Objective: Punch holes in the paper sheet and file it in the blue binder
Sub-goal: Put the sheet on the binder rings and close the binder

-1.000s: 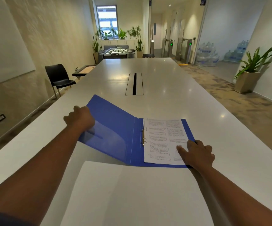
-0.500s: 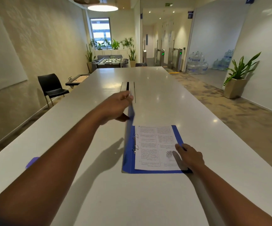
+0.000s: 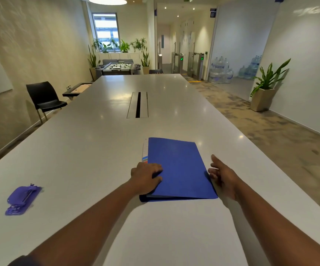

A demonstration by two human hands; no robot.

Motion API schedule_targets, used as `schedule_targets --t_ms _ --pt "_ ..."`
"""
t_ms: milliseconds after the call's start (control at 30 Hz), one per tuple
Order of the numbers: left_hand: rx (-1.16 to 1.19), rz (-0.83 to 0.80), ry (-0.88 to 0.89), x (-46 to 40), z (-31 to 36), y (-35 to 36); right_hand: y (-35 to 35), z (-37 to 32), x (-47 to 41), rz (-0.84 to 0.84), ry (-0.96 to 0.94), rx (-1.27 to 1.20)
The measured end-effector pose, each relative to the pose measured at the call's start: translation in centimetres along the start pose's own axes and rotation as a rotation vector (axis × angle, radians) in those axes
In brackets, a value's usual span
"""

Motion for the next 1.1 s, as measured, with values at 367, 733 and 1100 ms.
schedule_targets --t_ms 367,733,1100 --pt "0.51 0.102 -0.283 -0.6 -1.7 1.7 2.6 0.8 -0.1 0.2 -0.211 1.009" --pt "1.398 -0.073 -0.572 -1.1 -3.6 1.5 2.5 0.9 0.0 0.154 -0.18 0.912" --pt "1.444 0.005 -0.444 0.7 -8.2 -1.5 6.5 0.5 -0.2 0.025 -0.125 0.417"
Point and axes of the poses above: each hand's wrist, its own x-axis away from the middle knuckle, its own y-axis out of the palm, z = x × y, the point moved 5 cm from there along -x, towards the middle knuckle
